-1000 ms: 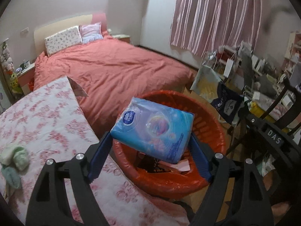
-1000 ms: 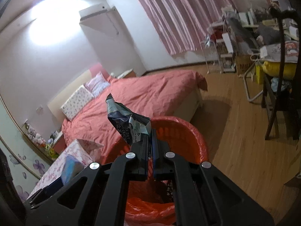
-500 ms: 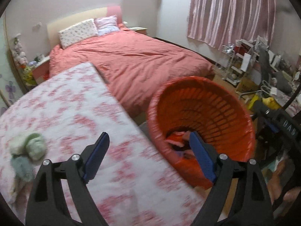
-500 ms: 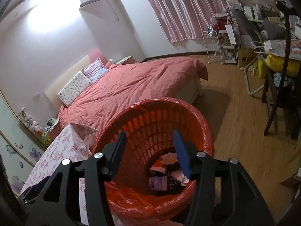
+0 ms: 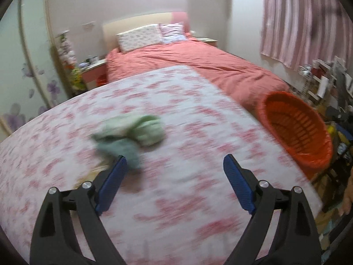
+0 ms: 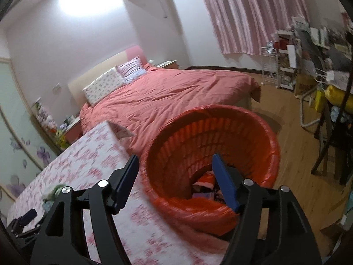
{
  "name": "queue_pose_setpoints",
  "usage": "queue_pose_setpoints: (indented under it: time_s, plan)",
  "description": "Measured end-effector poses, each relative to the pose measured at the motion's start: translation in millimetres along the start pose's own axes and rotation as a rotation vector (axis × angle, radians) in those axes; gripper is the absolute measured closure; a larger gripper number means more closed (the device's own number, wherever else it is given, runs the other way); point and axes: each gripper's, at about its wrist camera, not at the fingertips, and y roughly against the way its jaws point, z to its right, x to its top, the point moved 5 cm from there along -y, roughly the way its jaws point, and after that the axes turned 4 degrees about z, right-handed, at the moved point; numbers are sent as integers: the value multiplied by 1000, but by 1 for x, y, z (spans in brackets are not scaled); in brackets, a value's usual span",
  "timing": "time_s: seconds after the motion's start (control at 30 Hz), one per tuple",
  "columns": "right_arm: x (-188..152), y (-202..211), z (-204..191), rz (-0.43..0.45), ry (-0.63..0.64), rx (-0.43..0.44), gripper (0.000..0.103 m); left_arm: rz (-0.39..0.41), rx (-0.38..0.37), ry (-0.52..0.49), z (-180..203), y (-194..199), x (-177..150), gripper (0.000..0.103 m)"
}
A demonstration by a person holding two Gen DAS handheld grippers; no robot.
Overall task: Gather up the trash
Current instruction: 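Grasp the yellow-and-silver snack wrapper with the left tool while the right tool moves toward the socks, then lift the snack wrapper with the left tool while the right tool reaches the green and teal socks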
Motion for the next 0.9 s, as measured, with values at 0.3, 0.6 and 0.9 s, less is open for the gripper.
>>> queue_pose_setpoints:
  time_s: [0.3,0.6,0.9]
  plan:
    - [-30,3,-52,-73,121,102,30,-92,139,112,-109,-6,-43,16]
    - [-53,3,-81,-134,189,144,30,-178,131,121,-115,-47,-48,30]
    - [-67,0,-95,-175,216,165,30,-162,162,157,-121,-46,-43,61]
